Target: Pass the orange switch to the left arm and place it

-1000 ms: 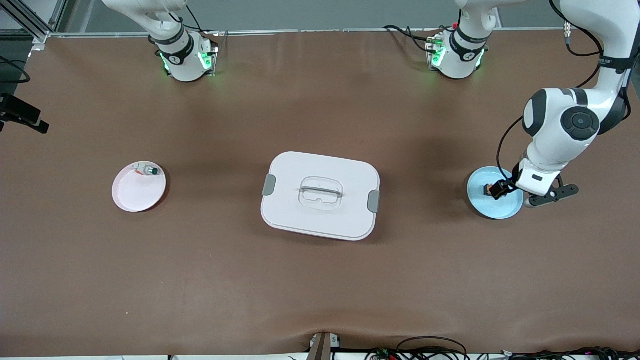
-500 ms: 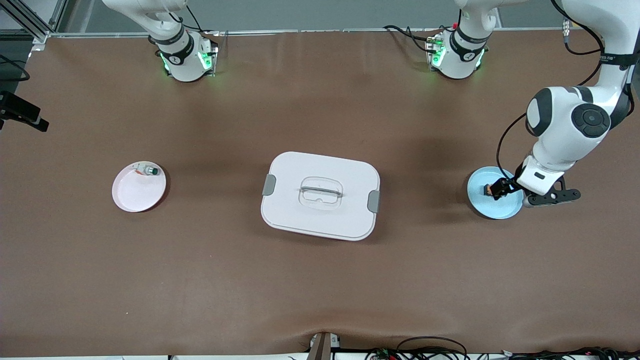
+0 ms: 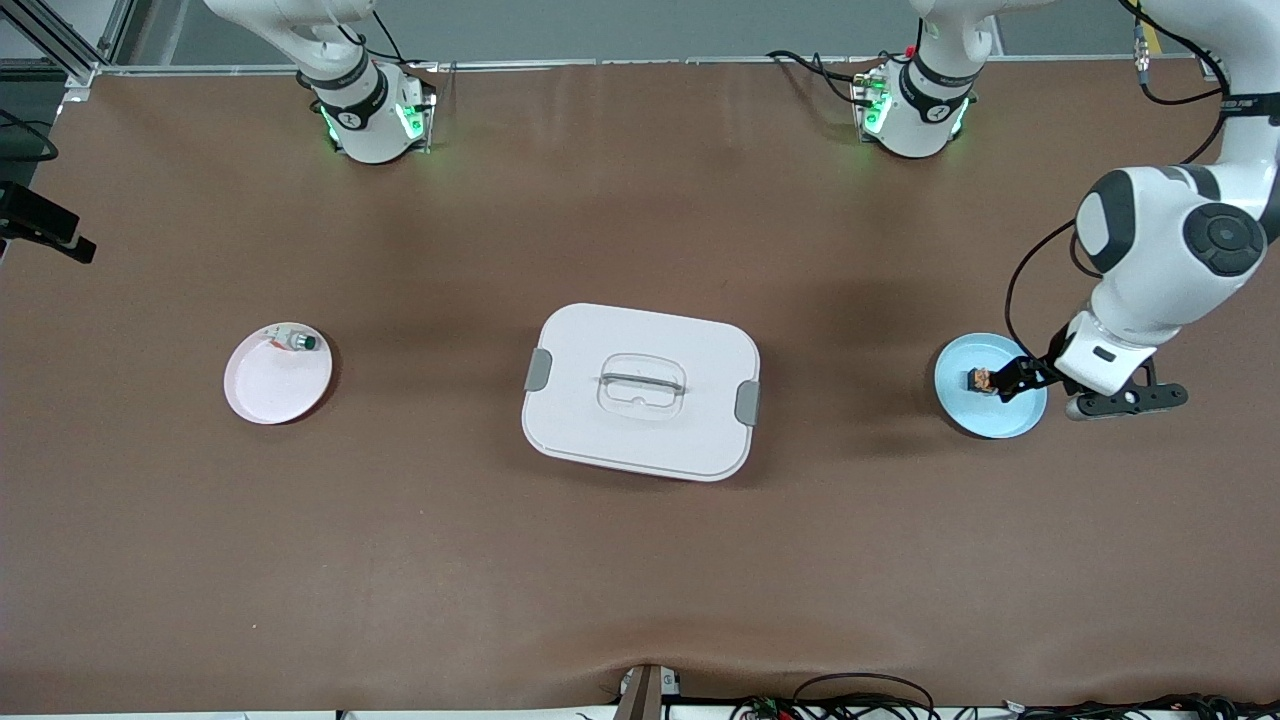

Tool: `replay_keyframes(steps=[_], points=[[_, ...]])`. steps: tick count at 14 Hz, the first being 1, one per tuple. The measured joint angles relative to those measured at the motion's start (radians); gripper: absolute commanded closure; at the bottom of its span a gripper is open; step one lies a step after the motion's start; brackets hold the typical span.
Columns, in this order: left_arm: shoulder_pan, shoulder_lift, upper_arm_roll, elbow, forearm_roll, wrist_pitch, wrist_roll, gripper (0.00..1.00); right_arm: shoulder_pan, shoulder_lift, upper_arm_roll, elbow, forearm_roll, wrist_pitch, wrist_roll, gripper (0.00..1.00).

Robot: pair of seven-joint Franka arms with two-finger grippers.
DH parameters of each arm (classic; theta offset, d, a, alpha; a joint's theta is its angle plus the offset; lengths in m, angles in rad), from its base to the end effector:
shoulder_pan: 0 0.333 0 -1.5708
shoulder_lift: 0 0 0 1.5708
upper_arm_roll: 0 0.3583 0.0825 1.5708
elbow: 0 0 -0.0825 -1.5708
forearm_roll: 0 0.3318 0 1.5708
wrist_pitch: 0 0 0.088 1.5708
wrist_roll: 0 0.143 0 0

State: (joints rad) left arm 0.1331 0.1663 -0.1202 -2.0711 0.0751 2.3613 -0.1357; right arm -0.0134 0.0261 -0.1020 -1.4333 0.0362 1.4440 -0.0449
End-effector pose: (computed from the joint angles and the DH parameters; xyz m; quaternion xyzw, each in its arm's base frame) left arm 0.5573 0.0123 0.4020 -0.9966 -0.0506 -0.0637 0.0143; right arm 0.4956 -0.0510 0.6637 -0.9993 0.0331 0.0063 0.0172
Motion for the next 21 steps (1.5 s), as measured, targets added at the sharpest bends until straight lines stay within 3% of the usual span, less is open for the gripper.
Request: replay_keyframes(steps=[6,14,21], points=[[-0.001,-0.004,-0.003,0.118,0.000,-0.136,0.000,0.00,0.000,-0.001,0.000,0.000,0.000,0.002,0.000,0.00],[-0.002,-0.028,-0.047,0.341,-0.002,-0.453,0.001,0.00,0.000,-0.001,0.000,0.000,0.000,0.002,0.000,0.00],[-0.002,-0.107,-0.056,0.370,-0.034,-0.505,0.001,0.00,0.000,-0.001,0.001,0.000,0.000,0.002,0.000,0.00]])
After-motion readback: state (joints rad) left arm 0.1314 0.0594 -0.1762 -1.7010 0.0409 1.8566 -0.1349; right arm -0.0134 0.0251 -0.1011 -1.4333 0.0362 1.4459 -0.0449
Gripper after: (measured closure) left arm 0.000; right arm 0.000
